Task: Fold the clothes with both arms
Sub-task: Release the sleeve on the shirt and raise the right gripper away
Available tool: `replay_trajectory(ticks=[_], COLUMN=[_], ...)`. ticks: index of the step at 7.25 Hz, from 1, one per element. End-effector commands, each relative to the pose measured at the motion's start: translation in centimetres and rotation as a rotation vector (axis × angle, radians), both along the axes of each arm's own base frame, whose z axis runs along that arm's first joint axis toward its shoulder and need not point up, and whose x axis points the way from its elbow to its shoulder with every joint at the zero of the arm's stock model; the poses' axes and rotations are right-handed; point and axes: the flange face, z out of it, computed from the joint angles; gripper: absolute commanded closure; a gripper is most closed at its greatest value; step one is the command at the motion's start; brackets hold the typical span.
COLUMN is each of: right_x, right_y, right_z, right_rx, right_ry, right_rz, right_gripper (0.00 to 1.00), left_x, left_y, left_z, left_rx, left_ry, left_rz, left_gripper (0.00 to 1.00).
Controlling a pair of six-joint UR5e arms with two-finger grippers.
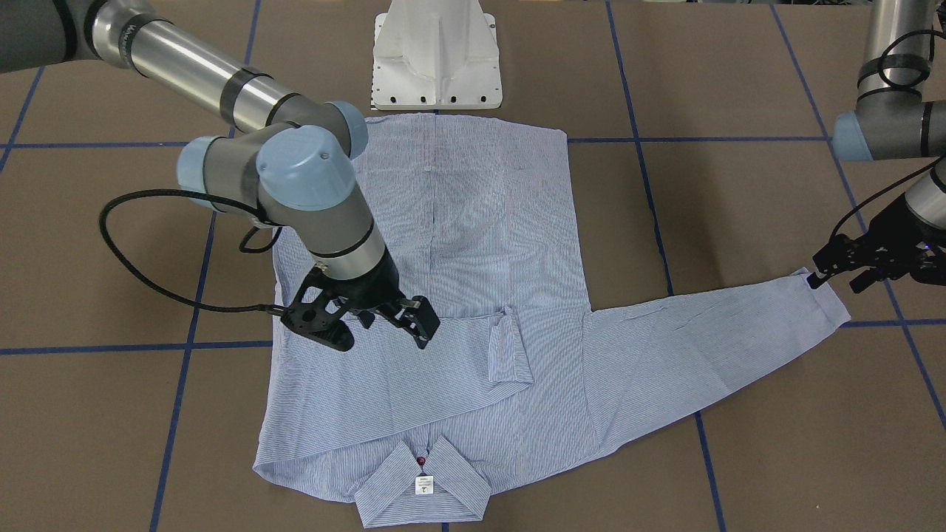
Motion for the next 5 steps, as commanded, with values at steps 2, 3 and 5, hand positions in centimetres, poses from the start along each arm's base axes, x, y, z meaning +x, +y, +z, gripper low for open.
replay_trajectory(ticks=[2, 3, 5], right_x=[9.3, 9.6, 10.2], right_y=[-1.3, -1.5, -1.8], right_z=[5.2, 4.9, 5.1], right_rx=[0.024, 0.03, 0.037], right_ry=[-0.022, -0.025, -0.021], right_rz=[-0.085, -0.084, -0.08], right_gripper=[0.02, 0.02, 0.02], left_x=[0.1, 0.1, 0.1], left_y=[1.6, 2.3, 2.9], left_z=[5.2, 5.6, 5.9], left_rx=[-0.066, -0.076, -0.09], left_ry=[0.056, 0.074, 0.083], left_rz=[-0.055, -0.041, -0.025], left_gripper=[0.23, 0.26, 0.32])
